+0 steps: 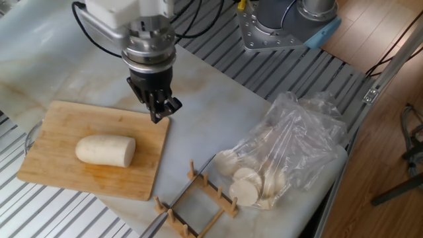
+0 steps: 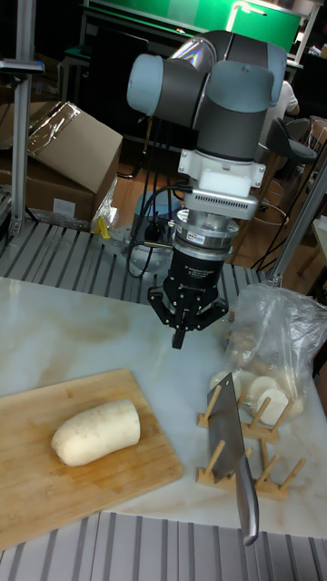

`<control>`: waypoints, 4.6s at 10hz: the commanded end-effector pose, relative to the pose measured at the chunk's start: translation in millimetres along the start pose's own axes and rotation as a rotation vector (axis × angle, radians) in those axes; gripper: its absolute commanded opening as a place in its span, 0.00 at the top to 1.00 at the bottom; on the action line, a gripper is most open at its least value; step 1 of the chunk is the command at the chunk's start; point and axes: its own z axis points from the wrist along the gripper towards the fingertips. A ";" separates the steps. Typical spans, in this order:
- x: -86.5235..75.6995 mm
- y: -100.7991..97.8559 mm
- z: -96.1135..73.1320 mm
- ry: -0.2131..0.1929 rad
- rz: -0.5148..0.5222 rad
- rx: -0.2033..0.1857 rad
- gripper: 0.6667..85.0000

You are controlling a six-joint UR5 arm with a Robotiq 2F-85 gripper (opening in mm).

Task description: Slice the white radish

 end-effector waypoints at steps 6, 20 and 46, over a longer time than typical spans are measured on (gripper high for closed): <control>0.9 -3.9 14.4 0.014 -0.079 0.017 0.99; -12.5 2.3 23.8 0.143 -0.066 0.115 0.99; -70.9 131.8 60.4 0.190 -0.021 0.184 0.60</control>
